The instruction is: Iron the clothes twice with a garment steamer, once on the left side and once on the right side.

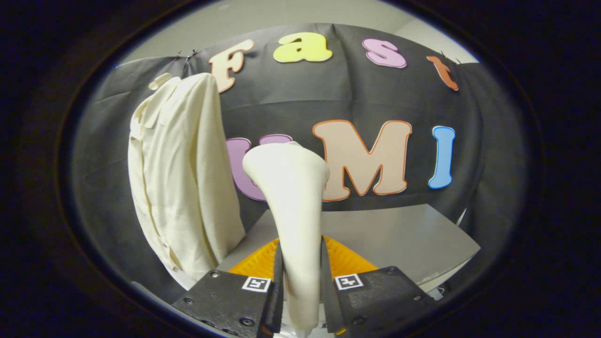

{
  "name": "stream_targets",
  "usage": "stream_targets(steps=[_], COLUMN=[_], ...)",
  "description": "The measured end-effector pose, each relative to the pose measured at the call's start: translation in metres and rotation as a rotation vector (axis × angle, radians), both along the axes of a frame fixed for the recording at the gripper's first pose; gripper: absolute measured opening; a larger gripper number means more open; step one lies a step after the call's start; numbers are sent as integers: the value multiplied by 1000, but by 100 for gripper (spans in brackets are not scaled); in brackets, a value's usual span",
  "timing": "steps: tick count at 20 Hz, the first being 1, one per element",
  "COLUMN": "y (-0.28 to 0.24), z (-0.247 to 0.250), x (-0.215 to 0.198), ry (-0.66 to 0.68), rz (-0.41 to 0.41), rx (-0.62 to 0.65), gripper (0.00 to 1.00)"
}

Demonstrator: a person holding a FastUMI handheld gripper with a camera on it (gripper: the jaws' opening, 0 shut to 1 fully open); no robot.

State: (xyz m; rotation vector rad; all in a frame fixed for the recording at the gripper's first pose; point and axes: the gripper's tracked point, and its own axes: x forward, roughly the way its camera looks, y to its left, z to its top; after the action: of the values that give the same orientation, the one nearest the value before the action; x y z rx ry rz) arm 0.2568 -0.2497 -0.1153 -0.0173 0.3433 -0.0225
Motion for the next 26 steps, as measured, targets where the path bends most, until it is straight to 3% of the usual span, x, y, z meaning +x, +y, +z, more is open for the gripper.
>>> stream_targets(steps=[5,10,16,18,21,26], y=[74,183,294,320,369,409], z=[29,59,52,51,42,18], x=[-37,-61,-68,-61,-42,-2], ry=[-56,-113,-112,-116,-110,-88], rz=[6,-12,-84,-106,-73,-89], rx=[10,-43,-21,-41,-30,-31], gripper=[36,35,34,34,34,34])
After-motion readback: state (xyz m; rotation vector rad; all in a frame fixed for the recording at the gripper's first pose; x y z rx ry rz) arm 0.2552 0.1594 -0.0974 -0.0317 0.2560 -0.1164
